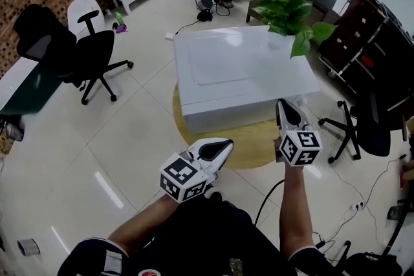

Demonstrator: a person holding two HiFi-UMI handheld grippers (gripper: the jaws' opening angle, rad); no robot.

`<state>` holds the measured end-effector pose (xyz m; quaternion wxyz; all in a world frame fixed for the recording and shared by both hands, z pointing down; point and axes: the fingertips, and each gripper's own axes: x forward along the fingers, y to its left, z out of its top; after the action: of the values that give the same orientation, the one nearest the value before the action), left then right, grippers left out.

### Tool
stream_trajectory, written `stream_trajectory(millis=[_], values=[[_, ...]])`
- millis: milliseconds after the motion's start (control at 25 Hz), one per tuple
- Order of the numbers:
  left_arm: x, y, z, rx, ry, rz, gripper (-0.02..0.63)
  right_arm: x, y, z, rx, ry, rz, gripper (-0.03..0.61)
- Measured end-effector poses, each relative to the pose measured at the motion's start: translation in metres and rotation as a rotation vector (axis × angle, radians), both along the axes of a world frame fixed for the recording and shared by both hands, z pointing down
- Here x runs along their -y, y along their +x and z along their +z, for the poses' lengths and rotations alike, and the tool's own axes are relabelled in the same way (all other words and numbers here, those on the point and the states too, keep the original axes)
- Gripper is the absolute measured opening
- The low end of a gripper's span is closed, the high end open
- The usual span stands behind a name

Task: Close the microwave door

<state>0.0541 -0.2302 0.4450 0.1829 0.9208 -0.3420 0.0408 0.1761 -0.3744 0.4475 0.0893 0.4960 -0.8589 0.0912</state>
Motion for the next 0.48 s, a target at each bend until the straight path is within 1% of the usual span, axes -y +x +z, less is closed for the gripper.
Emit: stream_trajectory(millis=[80,200,480], values=[[-0.004,0.001,-0.002,0.001,0.006,-0.001,0.004,-0.001,0.000,0.001,-0.011,-0.005,-0.005,0.003],[-0.010,0.003,-0.008,0.003,0.025,-0.003,0.005,-0.005,-0.001,-0.002,-0.003,-0.007,-0.001,0.002],[-0.016,0.009,-0.021,-0.009,0.071,-0.014,0.004,-0.037,-0.009,-0.032,0.027,0.055,-0.045,0.002]])
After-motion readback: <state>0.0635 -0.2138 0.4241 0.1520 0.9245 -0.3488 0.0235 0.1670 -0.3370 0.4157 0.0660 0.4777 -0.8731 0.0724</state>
